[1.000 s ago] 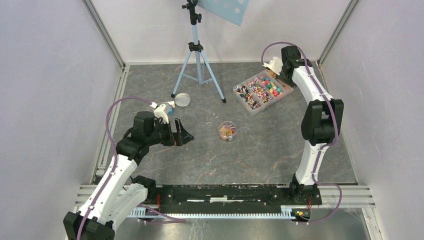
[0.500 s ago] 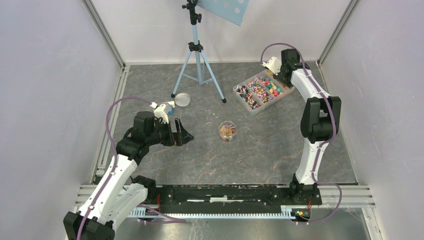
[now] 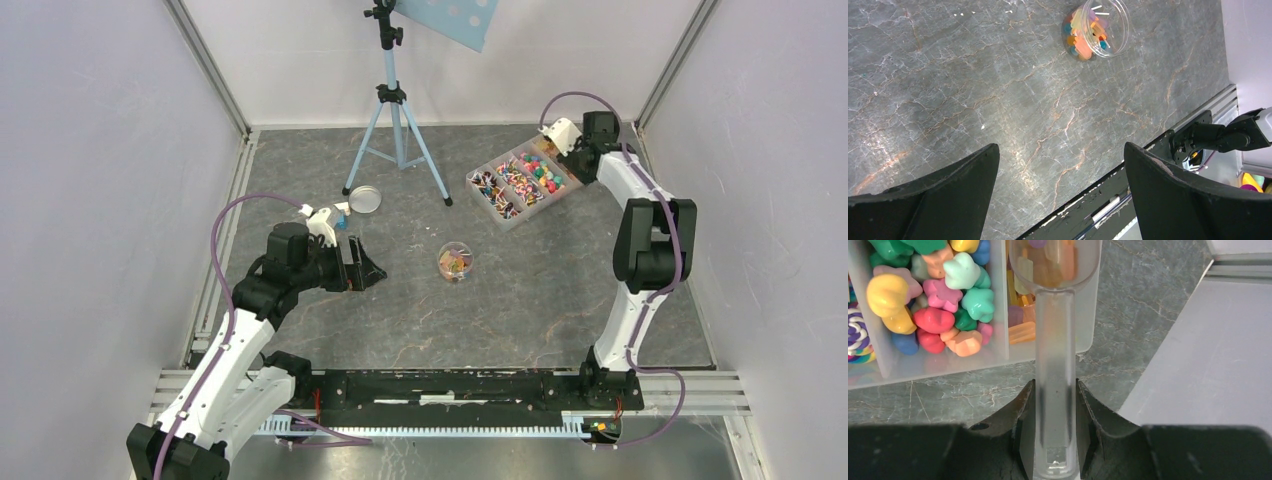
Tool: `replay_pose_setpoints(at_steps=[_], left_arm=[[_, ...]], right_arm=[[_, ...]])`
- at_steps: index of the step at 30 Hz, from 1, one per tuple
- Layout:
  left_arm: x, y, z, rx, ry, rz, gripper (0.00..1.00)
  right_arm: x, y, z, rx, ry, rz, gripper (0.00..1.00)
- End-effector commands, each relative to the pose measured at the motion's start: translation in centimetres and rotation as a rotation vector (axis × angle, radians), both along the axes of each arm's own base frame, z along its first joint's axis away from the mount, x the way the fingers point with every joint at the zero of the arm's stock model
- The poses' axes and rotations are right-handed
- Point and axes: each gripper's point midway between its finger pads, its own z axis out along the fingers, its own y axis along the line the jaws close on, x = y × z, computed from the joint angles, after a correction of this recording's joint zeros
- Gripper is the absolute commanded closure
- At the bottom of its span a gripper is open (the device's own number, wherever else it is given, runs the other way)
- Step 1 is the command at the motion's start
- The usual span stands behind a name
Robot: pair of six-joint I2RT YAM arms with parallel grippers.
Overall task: Pack the candies
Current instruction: Scoop the fake candies from the storage box.
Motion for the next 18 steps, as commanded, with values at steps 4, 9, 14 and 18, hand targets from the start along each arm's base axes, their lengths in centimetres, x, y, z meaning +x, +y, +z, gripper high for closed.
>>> replay_pose_setpoints(at_steps=[4, 9, 14, 18], left_arm=[[0.4, 0.1, 0.2, 0.025, -0.037, -0.018, 0.00], [0.4, 0.2, 0.2, 0.028, -0.035, -0.011, 0.00], [0.4, 0.2, 0.2, 0.029, -0.039, -0.010, 0.00], [0.4, 0.3, 0.3, 0.030, -0.042, -0.009, 0.00]], right_arm=[[-0.6, -0.2, 1.4, 0.197, -0.115, -0.016, 1.00], [-1.4, -0.2, 1.7, 0.243, -0.150, -0.022, 1.00], [-2.1, -0.4, 2.1, 0.281, -0.197, -0.030, 1.00], [-2.7, -0.4, 2.1, 0.300, -0.200, -0.043, 1.00]])
